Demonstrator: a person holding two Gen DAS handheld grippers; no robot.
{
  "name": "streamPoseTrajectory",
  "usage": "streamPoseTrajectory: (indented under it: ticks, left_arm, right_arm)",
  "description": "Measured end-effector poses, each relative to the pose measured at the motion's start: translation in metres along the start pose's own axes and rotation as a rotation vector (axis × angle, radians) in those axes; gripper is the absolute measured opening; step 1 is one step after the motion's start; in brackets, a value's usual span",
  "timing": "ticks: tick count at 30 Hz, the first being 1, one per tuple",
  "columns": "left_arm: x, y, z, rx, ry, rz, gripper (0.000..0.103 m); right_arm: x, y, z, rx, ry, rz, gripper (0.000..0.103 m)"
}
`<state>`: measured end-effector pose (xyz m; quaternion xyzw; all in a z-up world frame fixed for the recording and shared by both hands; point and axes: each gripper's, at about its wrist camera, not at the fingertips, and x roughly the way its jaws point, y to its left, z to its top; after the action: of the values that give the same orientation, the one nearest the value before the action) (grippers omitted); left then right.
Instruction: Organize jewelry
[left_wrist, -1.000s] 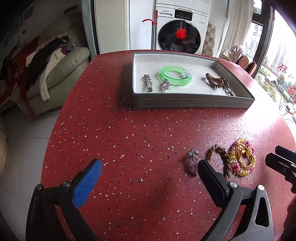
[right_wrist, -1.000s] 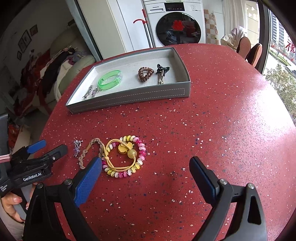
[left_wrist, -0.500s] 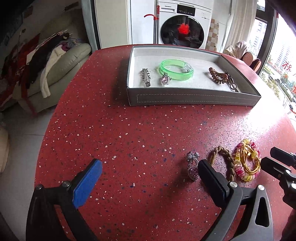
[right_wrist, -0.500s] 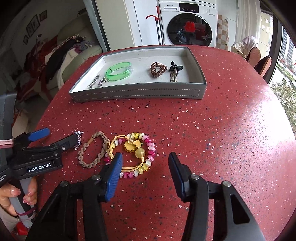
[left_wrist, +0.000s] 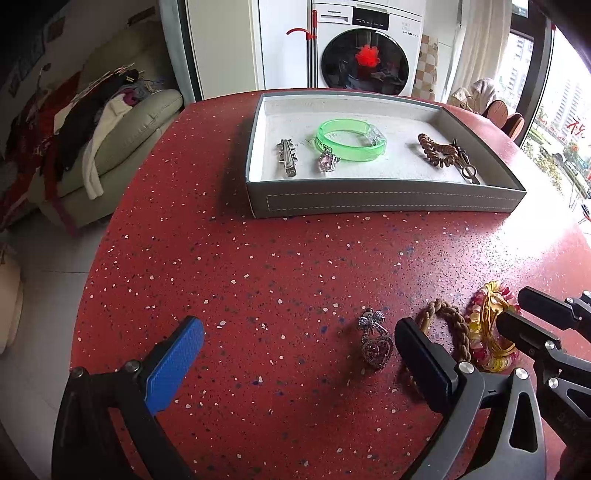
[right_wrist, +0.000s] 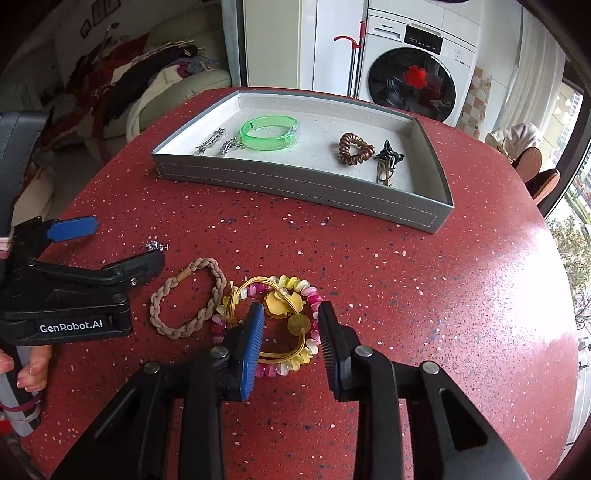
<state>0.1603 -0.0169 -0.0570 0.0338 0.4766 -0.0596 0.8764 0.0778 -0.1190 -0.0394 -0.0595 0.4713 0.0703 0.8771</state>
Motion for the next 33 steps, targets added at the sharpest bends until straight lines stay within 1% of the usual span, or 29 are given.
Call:
streamPoseTrajectory:
  ticks: [4,7,8,9,10,12,13,14,15,16,17,18,19,20,23,27,33]
  left_arm:
    - [0.002,-0.004,-0.002,0.023,0.007,0.014,0.103]
    - [0.002,-0.007,-0.004,0.035,0.008,0.007,0.103]
    - [0.002,-0.008,-0.004,0.037,0.007,0.011,0.103]
    - [0.001,-0.009,-0.004,0.041,0.005,0.007,0.103]
    - [0.0,-0.01,-0.004,0.043,0.003,-0.01,0.1]
    - [-0.002,-0.012,-0.004,0.052,0.001,-0.024,0.092]
    - [-0.003,-0.014,-0.004,0.06,-0.002,-0.027,0.087]
    - [-0.004,-0.015,-0.005,0.067,-0.005,-0.037,0.079]
    - [-0.005,-0.016,-0.005,0.074,-0.006,-0.048,0.076]
    - [-0.006,-0.018,-0.005,0.08,-0.006,-0.06,0.069]
    - [-0.007,-0.019,-0.006,0.088,-0.008,-0.073,0.06]
    - [-0.008,-0.021,-0.006,0.099,-0.012,-0.075,0.053]
    - [-0.008,-0.023,-0.006,0.109,-0.014,-0.079,0.043]
    - [-0.009,-0.024,-0.007,0.114,-0.014,-0.084,0.037]
    - [-0.01,-0.021,-0.006,0.104,-0.014,-0.119,0.037]
    - [-0.012,-0.011,-0.007,0.048,-0.016,-0.176,0.037]
    - [-0.022,0.002,-0.005,0.02,-0.035,-0.192,0.037]
  right_arm:
    - [0.0,0.012,-0.003,-0.091,0.0,-0.049,0.032]
    - [0.002,0.022,-0.005,-0.171,0.003,-0.103,0.032]
    - [0.002,0.024,-0.006,-0.189,0.004,-0.108,0.027]
    - [0.003,0.026,-0.006,-0.195,0.013,-0.096,0.021]
    - [0.003,0.026,-0.005,-0.191,0.014,-0.091,0.014]
    - [0.003,0.025,-0.006,-0.184,0.014,-0.093,0.014]
    - [0.002,0.024,-0.006,-0.17,0.014,-0.082,0.014]
    - [0.001,0.02,-0.006,-0.145,0.011,-0.063,0.014]
    - [-0.001,0.015,-0.006,-0.112,0.006,-0.04,0.014]
    - [-0.003,0.011,-0.005,-0.078,0.003,-0.022,0.014]
    - [-0.005,0.005,-0.004,-0.044,-0.002,-0.007,0.014]
    - [-0.007,0.0,-0.004,-0.01,-0.006,0.011,0.014]
    - [-0.01,-0.005,-0.004,0.021,-0.009,0.028,0.014]
    - [-0.011,-0.009,-0.003,0.046,-0.012,0.043,0.014]
    - [-0.017,-0.02,-0.002,0.102,-0.02,0.072,0.014]
    - [-0.021,-0.029,-0.003,0.153,-0.028,0.097,0.014]
    - [-0.025,-0.037,-0.002,0.197,-0.041,0.124,0.014]
